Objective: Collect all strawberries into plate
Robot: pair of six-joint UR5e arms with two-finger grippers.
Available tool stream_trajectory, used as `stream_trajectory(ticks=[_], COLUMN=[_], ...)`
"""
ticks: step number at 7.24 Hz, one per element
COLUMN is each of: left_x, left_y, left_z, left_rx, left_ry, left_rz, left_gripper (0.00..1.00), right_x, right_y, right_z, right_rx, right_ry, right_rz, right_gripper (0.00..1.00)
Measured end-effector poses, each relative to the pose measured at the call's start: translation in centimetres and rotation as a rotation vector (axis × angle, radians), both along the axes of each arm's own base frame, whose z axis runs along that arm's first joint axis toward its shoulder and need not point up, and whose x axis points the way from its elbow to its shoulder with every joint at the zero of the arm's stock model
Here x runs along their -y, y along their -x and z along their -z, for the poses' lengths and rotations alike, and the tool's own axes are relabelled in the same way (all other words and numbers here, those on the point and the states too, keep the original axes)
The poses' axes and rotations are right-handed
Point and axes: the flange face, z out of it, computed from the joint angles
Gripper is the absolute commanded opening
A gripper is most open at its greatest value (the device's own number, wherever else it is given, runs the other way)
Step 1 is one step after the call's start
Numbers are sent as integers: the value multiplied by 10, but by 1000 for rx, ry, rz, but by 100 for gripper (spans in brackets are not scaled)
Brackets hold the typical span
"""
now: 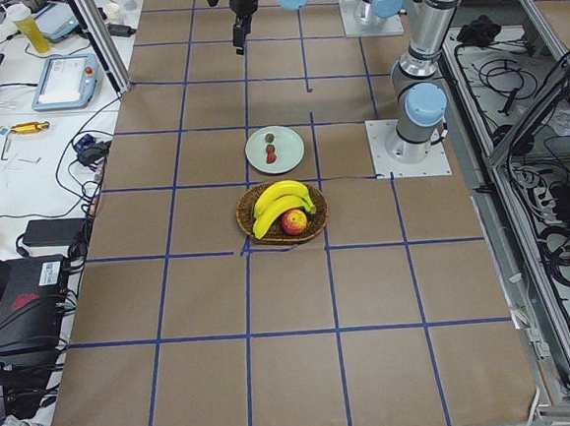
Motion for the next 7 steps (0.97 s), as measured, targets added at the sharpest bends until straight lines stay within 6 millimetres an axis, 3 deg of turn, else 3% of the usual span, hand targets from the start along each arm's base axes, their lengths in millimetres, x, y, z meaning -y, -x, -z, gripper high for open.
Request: stream_trajectory(ticks=[7], left_x=[7], left_y=[-4], left_z=[-1], left_rx=[16], left_ry=[14], left_rz=[-30], left_gripper=[100], right_x=[6], right_y=[-1], right_z=[4], right_rx=[-5], right_ry=[19], right_rz=[-3], right_gripper=[100])
